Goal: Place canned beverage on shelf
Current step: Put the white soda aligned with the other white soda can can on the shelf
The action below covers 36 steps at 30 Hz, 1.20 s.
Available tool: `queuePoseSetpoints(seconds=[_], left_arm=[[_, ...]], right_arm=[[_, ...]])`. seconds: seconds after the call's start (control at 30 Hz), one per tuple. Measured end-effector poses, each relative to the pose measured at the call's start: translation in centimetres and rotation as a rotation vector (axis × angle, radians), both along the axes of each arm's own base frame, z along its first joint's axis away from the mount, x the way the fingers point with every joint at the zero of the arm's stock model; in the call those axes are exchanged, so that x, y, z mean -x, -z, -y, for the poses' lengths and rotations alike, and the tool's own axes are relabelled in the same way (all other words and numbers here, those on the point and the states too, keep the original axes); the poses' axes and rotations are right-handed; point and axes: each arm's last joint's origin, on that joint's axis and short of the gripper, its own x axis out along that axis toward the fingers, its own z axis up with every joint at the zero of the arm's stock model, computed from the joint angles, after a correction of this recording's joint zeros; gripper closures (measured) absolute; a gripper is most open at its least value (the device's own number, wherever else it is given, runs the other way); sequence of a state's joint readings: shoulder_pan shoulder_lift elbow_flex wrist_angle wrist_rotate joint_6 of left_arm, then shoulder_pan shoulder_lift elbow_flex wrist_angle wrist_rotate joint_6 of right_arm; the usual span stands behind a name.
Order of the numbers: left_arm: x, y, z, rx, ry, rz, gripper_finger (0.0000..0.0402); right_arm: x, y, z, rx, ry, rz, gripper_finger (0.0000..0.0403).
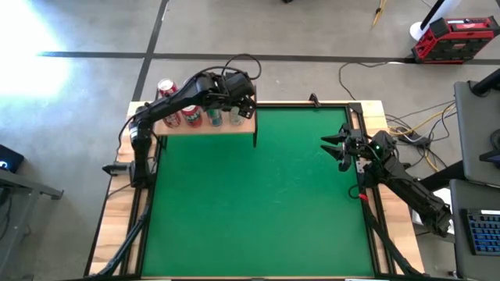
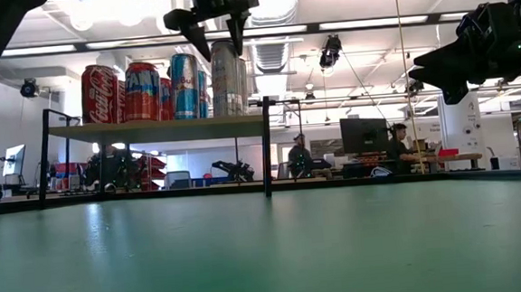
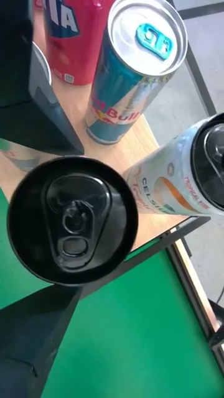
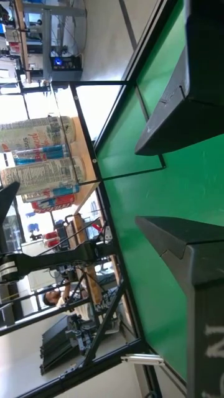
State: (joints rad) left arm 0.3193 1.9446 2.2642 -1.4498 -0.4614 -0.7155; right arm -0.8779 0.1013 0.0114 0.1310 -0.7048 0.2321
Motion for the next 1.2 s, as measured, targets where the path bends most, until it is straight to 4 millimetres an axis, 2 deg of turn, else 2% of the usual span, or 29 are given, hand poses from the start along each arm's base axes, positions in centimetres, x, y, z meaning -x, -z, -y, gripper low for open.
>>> queuePoseSetpoints(seconds=[0.23, 0.57, 0.83, 1.2], left_arm=[[0.04, -0.01, -0.41, -0.003, -0.011, 0.01, 0.0097], [-0.09, -0.06, -0.42, -0.001, -0.033, 0.039, 0.0159], [-0.09, -0.07, -0.43, 0.018, -0.106, 0.088, 0.0135], [-0.08, -0.05, -0.15, 0.026, -0.215, 0.144, 0.0132]], right_arm=[[0.0, 0.0, 0.0, 0.0, 0.0, 0.0, 0.0241], [0.0, 0.0, 0.0, 0.0, 0.0, 0.0, 0.0241], [0.0, 0.0, 0.0, 0.0, 0.0, 0.0, 0.0241], [0.0, 0.0, 0.0, 0.0, 0.0, 0.0, 0.0241]])
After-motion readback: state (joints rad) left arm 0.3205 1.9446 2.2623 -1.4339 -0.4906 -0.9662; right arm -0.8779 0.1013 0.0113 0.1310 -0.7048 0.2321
